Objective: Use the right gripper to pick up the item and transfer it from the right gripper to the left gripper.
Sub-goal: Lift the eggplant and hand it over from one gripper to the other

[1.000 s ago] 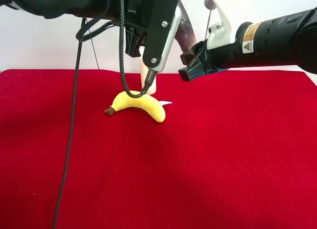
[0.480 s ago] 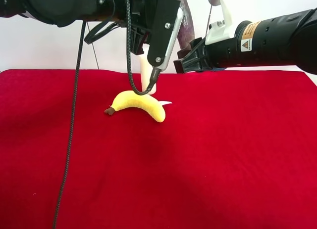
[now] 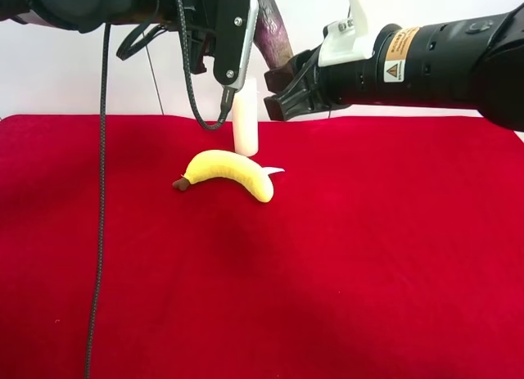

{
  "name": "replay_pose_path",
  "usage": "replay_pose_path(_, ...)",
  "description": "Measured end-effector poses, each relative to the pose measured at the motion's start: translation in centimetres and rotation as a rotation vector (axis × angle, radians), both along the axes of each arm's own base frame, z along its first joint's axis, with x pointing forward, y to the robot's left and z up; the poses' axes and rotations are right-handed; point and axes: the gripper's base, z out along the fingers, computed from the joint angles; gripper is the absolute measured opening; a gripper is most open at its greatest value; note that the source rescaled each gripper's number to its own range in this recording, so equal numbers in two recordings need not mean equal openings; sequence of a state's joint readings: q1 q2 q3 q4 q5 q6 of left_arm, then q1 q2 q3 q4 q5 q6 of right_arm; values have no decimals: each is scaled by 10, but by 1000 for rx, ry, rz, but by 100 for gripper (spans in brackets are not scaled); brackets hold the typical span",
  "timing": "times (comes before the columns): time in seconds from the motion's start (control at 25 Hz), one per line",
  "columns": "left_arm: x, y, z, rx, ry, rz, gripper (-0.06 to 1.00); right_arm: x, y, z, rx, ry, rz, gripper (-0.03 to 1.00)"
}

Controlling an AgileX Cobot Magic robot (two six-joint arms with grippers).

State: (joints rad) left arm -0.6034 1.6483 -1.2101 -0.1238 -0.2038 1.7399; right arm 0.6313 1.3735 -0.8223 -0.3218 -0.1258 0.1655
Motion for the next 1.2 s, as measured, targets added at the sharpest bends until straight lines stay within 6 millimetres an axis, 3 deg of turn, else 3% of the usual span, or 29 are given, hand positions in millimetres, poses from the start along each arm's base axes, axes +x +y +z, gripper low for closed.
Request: replay_pose_path(1.2,-4,-1,-13,85,150,-22,55,6,-14,-8,-84,60,-61,0)
